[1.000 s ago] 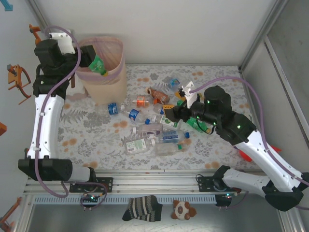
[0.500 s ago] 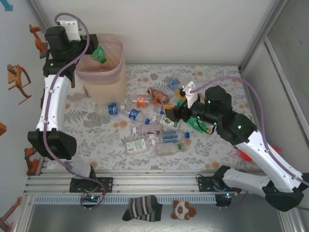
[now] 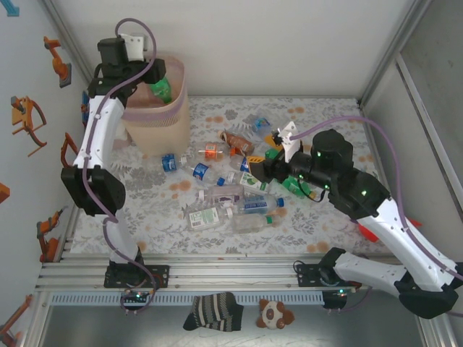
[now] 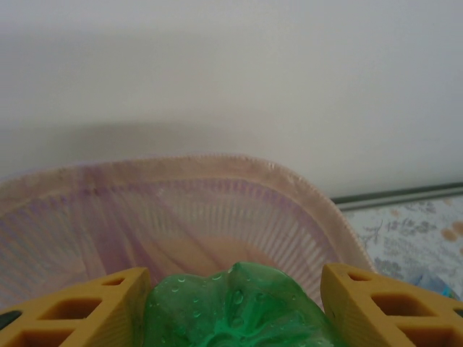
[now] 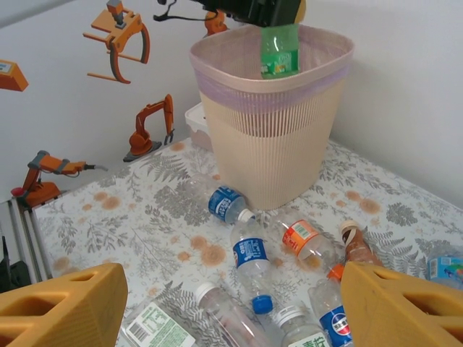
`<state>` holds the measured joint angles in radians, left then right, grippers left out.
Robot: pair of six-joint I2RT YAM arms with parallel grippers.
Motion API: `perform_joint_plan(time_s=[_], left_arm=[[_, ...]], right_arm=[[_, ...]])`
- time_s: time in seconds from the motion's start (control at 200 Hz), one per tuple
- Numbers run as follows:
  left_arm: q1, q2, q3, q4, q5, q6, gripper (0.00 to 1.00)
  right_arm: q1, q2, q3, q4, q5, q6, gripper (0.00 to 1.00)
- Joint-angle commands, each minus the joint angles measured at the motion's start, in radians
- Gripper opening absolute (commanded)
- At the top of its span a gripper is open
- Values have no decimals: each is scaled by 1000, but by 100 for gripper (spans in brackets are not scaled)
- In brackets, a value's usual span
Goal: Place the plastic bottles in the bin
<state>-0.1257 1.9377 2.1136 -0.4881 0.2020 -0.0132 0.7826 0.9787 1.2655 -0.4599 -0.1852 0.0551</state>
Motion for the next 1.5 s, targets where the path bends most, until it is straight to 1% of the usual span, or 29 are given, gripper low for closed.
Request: perform_joint_plan(time_s=[0.0, 0.165, 0.396, 0.671, 0.926, 1.137, 1.297, 1.362, 1.437, 1.497], left_arm=[[-6, 44, 53, -92, 2, 51, 34], [-17, 130, 114, -185, 13, 84, 34], [-26, 256, 260, -392, 10, 99, 33], [-29, 317, 272, -505, 25, 126, 32], [-29, 408, 292, -567, 2, 120, 34], [-28, 470, 313, -567, 0, 110, 44], [-23, 488, 360, -565, 4, 92, 55], [-20, 485, 379, -560, 4, 83, 60], [-16, 472, 392, -542, -6, 72, 67], [-10, 458, 399, -527, -10, 65, 71]], right_arm=[[9, -18, 14, 10, 10, 11, 76], [9, -22, 8, 10, 16, 12, 77], [9, -20, 5, 7, 16, 14, 76], [9, -12, 2, 18, 10, 19, 77], [9, -12, 2, 20, 9, 25, 76], [9, -21, 0, 10, 16, 25, 76], [9, -26, 0, 9, 19, 26, 76], [9, -28, 0, 9, 18, 27, 76], [9, -28, 2, 10, 17, 27, 76], [10, -29, 2, 9, 16, 28, 76]])
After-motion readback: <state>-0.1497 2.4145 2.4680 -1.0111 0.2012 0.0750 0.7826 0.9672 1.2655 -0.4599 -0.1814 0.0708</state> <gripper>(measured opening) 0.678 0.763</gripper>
